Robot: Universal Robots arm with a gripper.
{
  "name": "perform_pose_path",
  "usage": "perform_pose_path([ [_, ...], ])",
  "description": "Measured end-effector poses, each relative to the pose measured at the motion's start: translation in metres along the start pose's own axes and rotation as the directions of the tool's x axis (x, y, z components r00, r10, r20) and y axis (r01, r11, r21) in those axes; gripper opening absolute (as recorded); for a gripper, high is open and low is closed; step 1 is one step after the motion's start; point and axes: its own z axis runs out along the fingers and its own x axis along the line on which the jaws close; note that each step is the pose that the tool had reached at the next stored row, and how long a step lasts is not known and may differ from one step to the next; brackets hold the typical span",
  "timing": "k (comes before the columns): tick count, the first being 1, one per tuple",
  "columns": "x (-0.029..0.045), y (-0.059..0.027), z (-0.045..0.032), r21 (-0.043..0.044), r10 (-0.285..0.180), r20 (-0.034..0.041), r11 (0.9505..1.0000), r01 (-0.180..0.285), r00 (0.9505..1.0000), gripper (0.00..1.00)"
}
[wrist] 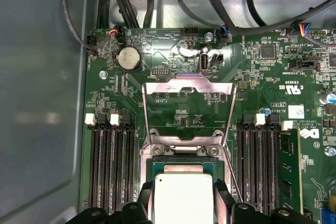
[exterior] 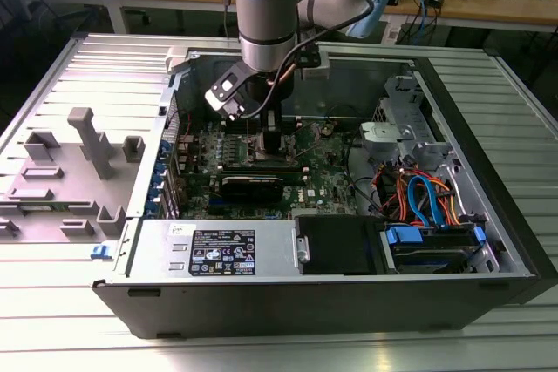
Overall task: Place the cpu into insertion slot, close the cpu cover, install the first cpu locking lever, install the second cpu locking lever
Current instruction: 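Place the cpu into insertion slot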
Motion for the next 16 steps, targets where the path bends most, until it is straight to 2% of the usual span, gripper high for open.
perform_pose_path([
  [3,-0.0001,-0.0006,0.0052,-0.0001,0.0,-0.0001,1.0,0.0,1.0,0.55],
  [16,-0.0002,-0.0007,0.0064,0.0001,0.0,0.0005,1.0,0.0,1.0,0.55],
])
